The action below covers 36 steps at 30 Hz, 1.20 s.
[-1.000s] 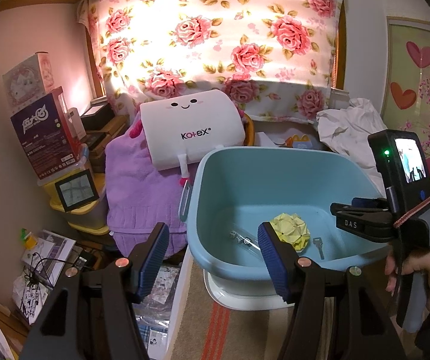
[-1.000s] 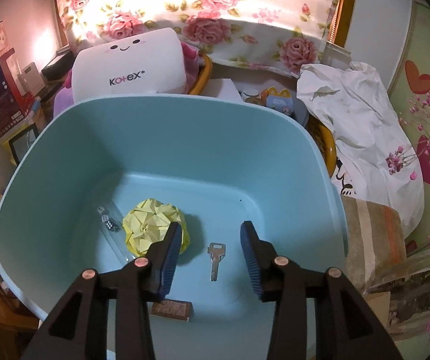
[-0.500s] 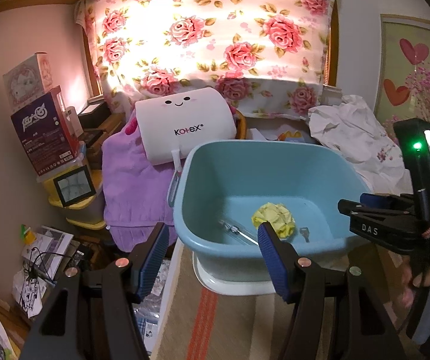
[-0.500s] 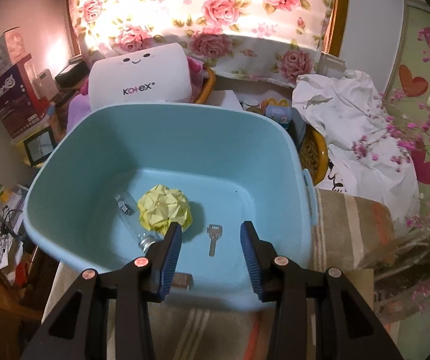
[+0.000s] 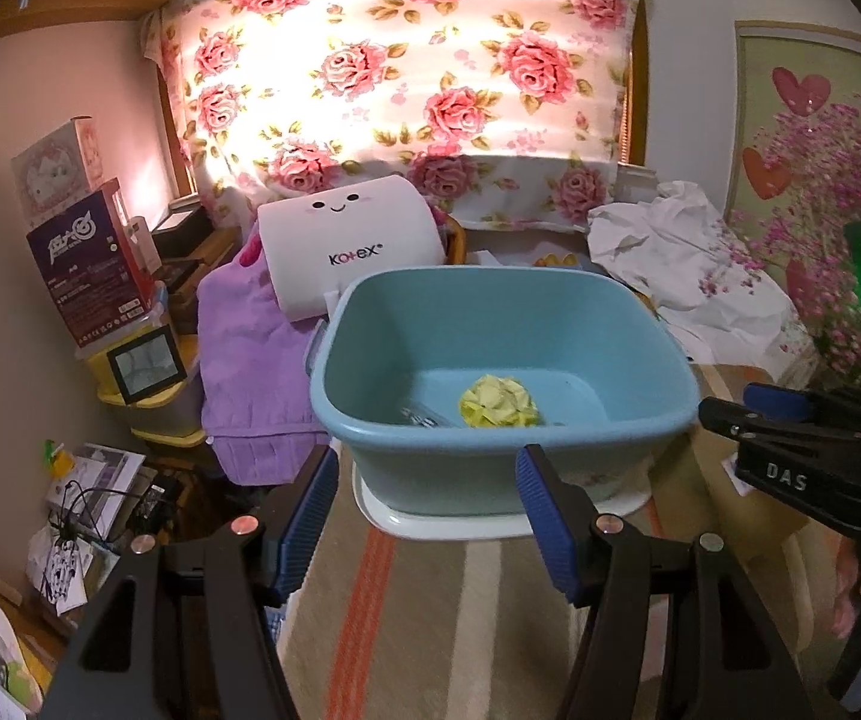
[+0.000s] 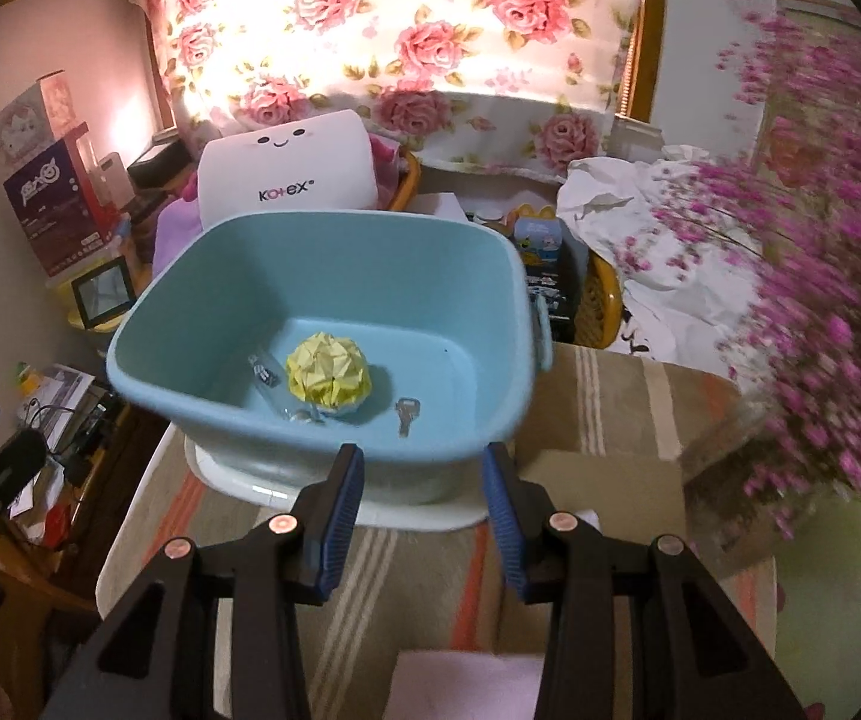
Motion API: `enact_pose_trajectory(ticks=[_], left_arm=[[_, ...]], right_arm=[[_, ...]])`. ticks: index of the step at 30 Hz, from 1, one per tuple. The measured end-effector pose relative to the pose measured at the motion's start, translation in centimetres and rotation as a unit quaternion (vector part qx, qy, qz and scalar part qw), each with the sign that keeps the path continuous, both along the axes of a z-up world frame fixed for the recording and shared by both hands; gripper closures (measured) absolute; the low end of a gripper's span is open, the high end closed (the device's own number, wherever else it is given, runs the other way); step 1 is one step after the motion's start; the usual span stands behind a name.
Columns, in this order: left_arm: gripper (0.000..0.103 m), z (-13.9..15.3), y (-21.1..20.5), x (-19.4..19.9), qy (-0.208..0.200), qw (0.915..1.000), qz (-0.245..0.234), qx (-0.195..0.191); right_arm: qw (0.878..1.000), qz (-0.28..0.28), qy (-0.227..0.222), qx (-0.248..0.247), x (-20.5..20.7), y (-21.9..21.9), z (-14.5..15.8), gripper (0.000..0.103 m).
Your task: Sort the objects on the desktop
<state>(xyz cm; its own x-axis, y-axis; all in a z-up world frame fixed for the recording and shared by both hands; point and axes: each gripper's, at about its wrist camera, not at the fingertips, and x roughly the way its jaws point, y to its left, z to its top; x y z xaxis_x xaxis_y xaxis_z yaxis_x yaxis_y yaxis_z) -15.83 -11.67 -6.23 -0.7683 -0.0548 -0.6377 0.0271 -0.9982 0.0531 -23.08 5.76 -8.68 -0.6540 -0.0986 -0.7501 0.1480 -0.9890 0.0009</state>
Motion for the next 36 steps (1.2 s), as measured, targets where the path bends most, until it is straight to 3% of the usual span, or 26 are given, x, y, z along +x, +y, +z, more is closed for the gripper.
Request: enact_pose_trajectory(ticks=[4, 16, 19, 20, 23, 27, 32, 36], left_arm=[[0.038, -0.3, 1.4, 1.2, -0.005, 1.0000, -0.006, 0.004], [0.038, -2.3, 6.2, 3.3, -0.028, 0.9990, -0.036, 0.006], [0.038, -3.3, 7.6, 3.7, -0.036, 0.9982, -0.048, 0.006], [0.038, -3.7, 8.0, 3.7, -0.039, 0.9979, -0.052, 0.006], [0.037, -5.2, 9.2, 3.8, -0.055, 0.9966, -0.062, 0.007], [0.027, -7.3, 10.2, 3.8, -0.074, 0.9946, -0.071, 0.016], [0.022, -10.0, 11.4, 3.7, -0.093, 0.9923, -0.081, 0.011], [0.019, -12.0, 12.3, 3.5, -0.110, 0.9895, -0.094, 0.003]], right_arm=[[1.000, -0.007, 0.000, -0.002, 2.3, 2.0, 0.3, 0.052], [0.999, -0.040, -0.006, -0.001, 7.5, 8.6, 0.0, 0.048], [0.999, -0.050, -0.005, -0.004, 8.7, 10.2, -0.5, 0.042], [0.998, -0.055, -0.004, -0.005, 9.2, 10.8, -0.7, 0.037], [0.998, -0.062, 0.001, -0.010, 10.6, 12.1, -1.5, 0.037], [0.998, -0.064, 0.000, -0.008, 11.9, 13.2, -3.3, 0.037], [0.997, -0.068, -0.014, -0.018, 12.5, 14.0, -5.9, 0.036], [0.996, -0.075, -0.026, -0.029, 13.1, 14.6, -8.4, 0.028]])
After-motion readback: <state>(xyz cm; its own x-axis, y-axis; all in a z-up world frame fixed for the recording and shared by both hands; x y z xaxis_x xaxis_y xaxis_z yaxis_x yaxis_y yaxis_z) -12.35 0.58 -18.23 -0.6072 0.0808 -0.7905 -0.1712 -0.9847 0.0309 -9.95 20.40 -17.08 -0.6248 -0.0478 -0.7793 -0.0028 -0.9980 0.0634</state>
